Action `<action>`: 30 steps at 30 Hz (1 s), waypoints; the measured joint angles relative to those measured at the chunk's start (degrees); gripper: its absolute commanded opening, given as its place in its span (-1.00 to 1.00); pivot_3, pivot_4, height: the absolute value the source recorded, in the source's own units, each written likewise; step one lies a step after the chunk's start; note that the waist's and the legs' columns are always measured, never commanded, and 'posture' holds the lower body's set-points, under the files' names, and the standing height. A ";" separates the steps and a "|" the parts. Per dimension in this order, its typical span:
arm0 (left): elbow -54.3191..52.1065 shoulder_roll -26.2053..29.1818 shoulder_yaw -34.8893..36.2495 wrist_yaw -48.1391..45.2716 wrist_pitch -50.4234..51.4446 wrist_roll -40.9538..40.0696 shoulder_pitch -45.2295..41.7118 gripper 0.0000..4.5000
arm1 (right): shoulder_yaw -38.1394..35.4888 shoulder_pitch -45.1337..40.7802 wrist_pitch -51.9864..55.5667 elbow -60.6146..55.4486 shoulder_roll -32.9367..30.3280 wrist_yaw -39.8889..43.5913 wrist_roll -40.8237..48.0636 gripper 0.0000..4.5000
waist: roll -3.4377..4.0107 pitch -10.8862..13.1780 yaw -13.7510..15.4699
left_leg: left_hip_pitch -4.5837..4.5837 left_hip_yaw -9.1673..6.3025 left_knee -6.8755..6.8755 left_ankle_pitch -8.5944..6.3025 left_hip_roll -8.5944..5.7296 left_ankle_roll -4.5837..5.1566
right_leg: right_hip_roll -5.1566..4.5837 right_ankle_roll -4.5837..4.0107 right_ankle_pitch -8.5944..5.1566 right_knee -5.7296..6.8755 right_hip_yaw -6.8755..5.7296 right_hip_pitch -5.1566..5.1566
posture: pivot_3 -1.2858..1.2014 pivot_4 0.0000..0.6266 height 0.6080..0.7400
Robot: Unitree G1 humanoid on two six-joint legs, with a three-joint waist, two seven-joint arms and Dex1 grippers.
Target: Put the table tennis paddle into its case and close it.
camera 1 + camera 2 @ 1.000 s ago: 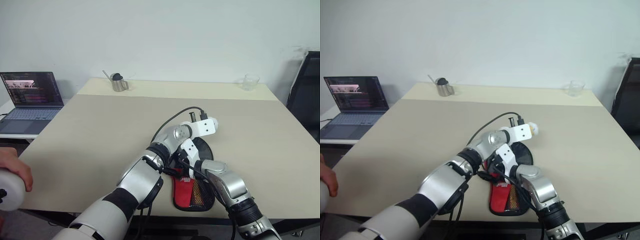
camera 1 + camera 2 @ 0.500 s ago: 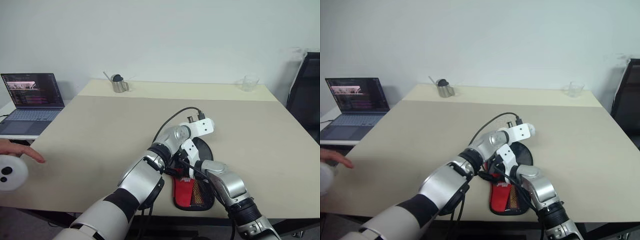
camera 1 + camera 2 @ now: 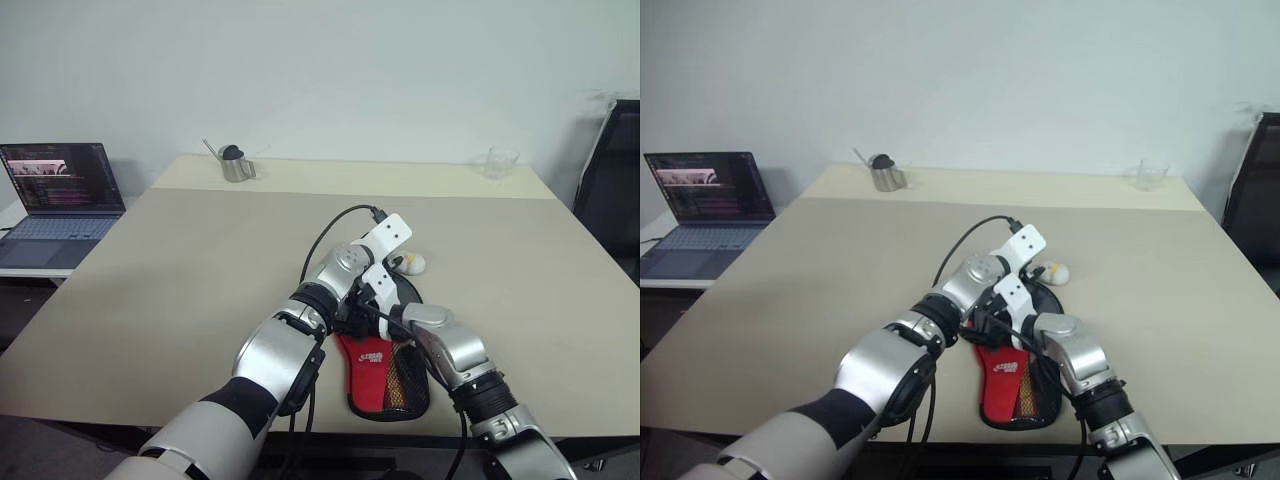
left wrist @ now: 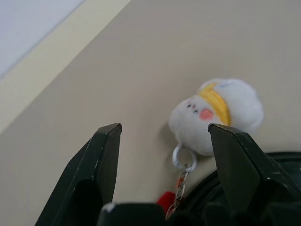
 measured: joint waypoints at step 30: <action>-33.64 25.45 0.33 -39.39 6.38 -12.53 15.22 0.42 | -8.49 -3.89 -10.38 0.56 -28.56 21.14 4.54 1.00 | 0.06 0.37 -0.14 | 0.07 0.07 0.10 0.00 0.08 0.00 | 0.09 -0.03 0.00 0.15 0.08 -0.04 | 0.03 -0.52 1.00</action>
